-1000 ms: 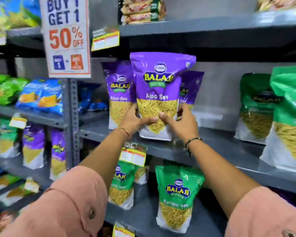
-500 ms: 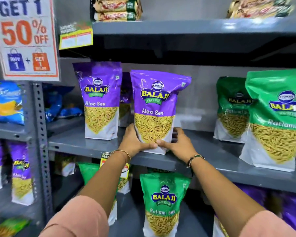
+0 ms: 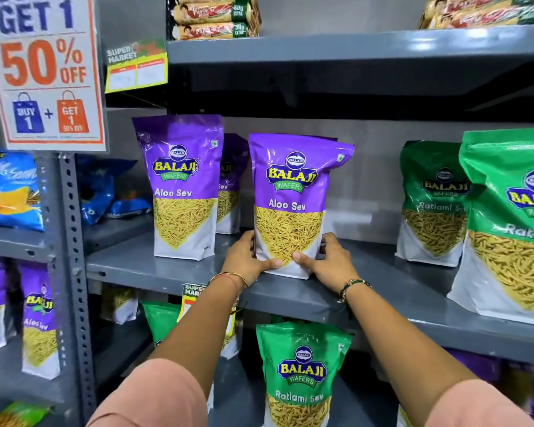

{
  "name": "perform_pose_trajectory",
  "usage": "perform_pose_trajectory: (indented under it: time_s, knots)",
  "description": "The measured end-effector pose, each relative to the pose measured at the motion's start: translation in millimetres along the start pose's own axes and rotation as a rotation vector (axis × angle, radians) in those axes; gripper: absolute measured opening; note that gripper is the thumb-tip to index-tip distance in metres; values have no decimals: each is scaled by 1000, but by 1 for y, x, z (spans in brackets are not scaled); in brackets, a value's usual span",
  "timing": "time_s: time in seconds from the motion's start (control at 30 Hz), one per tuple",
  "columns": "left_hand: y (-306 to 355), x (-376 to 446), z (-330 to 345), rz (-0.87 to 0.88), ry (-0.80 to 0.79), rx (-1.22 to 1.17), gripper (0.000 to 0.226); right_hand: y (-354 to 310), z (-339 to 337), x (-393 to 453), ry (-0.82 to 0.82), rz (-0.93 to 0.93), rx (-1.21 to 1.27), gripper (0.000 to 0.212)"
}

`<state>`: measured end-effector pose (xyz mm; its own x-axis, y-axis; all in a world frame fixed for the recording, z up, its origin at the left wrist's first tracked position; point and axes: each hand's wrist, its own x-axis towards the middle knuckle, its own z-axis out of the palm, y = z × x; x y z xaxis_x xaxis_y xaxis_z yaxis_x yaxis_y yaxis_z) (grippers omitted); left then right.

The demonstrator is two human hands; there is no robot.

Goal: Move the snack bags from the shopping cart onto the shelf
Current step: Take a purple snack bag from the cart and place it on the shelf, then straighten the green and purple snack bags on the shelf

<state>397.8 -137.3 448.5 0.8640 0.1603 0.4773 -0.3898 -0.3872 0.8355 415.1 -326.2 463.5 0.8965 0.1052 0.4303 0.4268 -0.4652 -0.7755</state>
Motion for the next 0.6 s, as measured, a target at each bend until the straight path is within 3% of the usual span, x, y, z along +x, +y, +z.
perform_pose_trajectory:
  time_s: [0.2, 0.3, 0.37, 0.43, 0.5, 0.6]
  knots:
    - [6, -4, 1, 15, -3, 97, 79, 0, -1, -3, -23, -3, -1, 58]
    - [19, -19, 6, 189, 187, 178, 103, -5, -17, -14, -20, -16, -23, 71]
    - [37, -35, 23, 337, 369, 188, 95, -8, -42, -30, 69, -82, -17, 72]
    - [56, -46, 49, 431, 441, 183, 83, -8, -70, -48, 163, -182, -18, 66]
    - [80, -56, 89, 468, 354, 121, 80, -2, -106, -67, 267, -272, -59, 62]
    - [120, -68, 156, 429, 88, 45, 94, 14, -171, -92, 536, -358, -157, 62]
